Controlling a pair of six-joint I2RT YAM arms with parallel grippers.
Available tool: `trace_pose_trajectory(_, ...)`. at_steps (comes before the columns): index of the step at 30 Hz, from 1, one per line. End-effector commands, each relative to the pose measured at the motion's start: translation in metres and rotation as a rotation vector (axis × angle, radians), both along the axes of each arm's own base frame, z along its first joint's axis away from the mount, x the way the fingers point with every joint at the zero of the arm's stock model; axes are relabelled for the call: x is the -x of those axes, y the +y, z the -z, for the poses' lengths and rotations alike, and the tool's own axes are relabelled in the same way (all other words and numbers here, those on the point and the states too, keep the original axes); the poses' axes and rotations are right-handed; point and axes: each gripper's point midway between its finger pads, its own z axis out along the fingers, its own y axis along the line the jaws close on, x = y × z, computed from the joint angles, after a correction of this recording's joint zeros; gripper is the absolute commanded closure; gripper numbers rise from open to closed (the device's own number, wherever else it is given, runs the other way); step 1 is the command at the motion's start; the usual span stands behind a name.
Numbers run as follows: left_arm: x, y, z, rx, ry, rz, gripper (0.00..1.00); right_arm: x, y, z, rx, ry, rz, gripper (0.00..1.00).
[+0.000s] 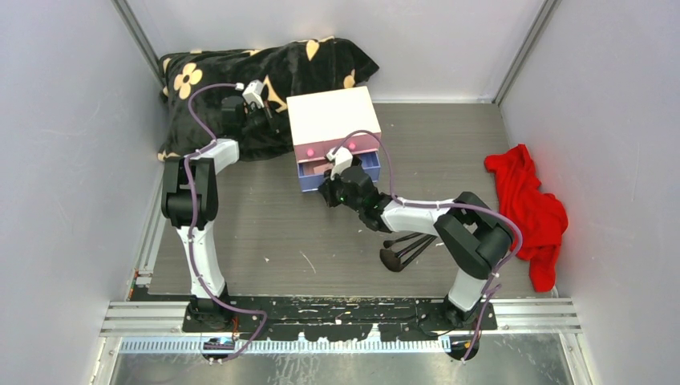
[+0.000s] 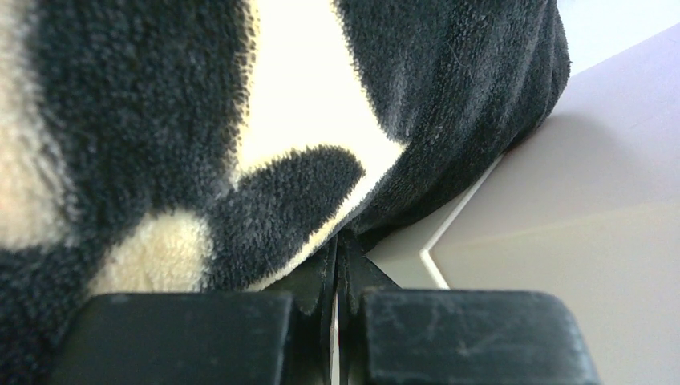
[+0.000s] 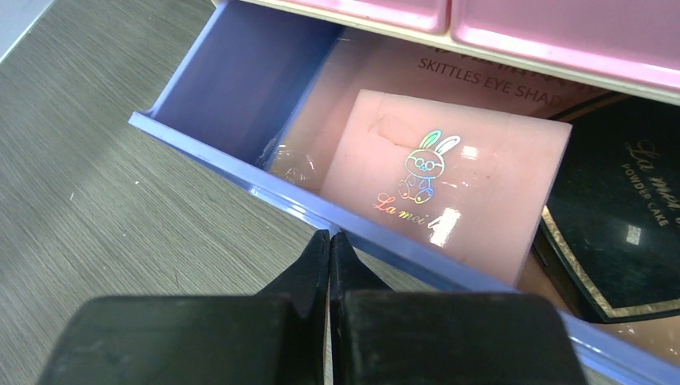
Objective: Organize the makeup
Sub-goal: Close the drawer in the storage box.
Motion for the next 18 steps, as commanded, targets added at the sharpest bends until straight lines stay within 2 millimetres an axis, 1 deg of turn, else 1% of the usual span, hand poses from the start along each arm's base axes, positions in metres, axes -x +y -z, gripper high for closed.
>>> trace_pose_trajectory(1,0.014,-0.023,0.007,0.011,0.029,0.096,1.0,-0.044,-0.026,-0.073,-0.095,-0.188,0.131,0.99)
trace_pose_trajectory(3,0.008,-0.02,-0.001,0.018,0.017,0.091,1.0,-0.028,-0.03,-0.069,-0.084,-0.174,0.118,0.99)
trace_pose_trajectory(5,0.001,-0.014,-0.013,0.03,-0.001,0.078,1.0,-0.013,-0.037,-0.069,-0.073,-0.167,0.116,0.99)
trace_pose_trajectory(7,-0.004,-0.009,-0.025,0.04,-0.021,0.064,1.0,0.0,-0.045,-0.069,-0.068,-0.152,0.116,0.99)
trace_pose_trajectory(9,-0.01,-0.005,-0.038,0.044,-0.037,0.06,0.97,0.009,-0.054,-0.07,-0.058,-0.143,0.122,0.99)
trace_pose_trajectory(12,-0.018,-0.003,-0.057,0.049,-0.069,0.061,0.96,0.017,-0.067,-0.069,-0.028,-0.137,0.138,0.99)
trace_pose_trajectory(13,-0.021,-0.004,-0.064,0.05,-0.083,0.06,0.96,0.015,-0.075,-0.07,-0.016,-0.142,0.171,0.99)
trace_pose_trajectory(15,-0.03,-0.005,-0.076,0.07,-0.097,0.062,0.95,0.016,-0.079,-0.07,-0.01,-0.144,0.183,0.99)
trace_pose_trajectory(18,-0.048,-0.013,-0.09,0.129,-0.111,0.087,0.95,0.014,-0.079,-0.065,0.003,-0.132,0.19,0.99)
